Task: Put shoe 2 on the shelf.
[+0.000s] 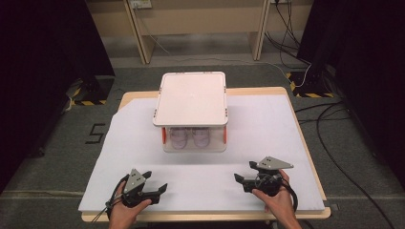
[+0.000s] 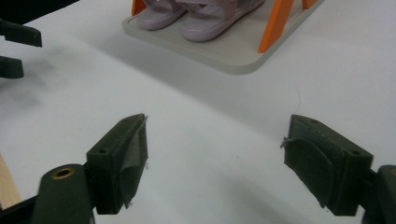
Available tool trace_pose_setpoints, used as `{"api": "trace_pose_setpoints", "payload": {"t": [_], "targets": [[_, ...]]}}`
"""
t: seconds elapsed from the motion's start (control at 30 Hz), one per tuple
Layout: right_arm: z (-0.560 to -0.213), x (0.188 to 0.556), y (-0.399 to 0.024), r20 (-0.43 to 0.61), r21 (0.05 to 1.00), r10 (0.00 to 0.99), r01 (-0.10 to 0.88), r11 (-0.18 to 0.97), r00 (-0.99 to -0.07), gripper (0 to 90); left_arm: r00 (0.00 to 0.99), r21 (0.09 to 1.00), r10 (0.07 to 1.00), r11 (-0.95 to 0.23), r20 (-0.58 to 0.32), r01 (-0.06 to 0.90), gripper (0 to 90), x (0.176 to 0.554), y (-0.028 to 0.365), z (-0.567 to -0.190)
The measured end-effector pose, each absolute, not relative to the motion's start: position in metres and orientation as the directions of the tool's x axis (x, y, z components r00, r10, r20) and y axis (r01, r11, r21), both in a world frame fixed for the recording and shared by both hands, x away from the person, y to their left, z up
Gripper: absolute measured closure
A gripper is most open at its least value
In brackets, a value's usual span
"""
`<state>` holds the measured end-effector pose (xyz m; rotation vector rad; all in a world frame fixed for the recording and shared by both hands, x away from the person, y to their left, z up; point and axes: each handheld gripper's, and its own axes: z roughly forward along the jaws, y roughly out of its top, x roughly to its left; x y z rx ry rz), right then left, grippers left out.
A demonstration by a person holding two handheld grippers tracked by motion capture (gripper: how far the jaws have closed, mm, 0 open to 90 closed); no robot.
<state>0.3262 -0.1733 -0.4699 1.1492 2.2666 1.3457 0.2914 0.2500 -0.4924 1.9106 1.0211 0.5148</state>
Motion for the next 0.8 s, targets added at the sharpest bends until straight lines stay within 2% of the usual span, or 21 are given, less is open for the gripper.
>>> {"api": "trace_pose_setpoints", "payload": {"t": [0.8], "targets": [[-0.476,0.297,-0.195,0.128,0.812,0.759,0.507,0.289,-0.639,16.6,0.578,0.844,0.815,-0.281,-0.041,0.456,20.7,0.291,0.249,-0.493]]}}
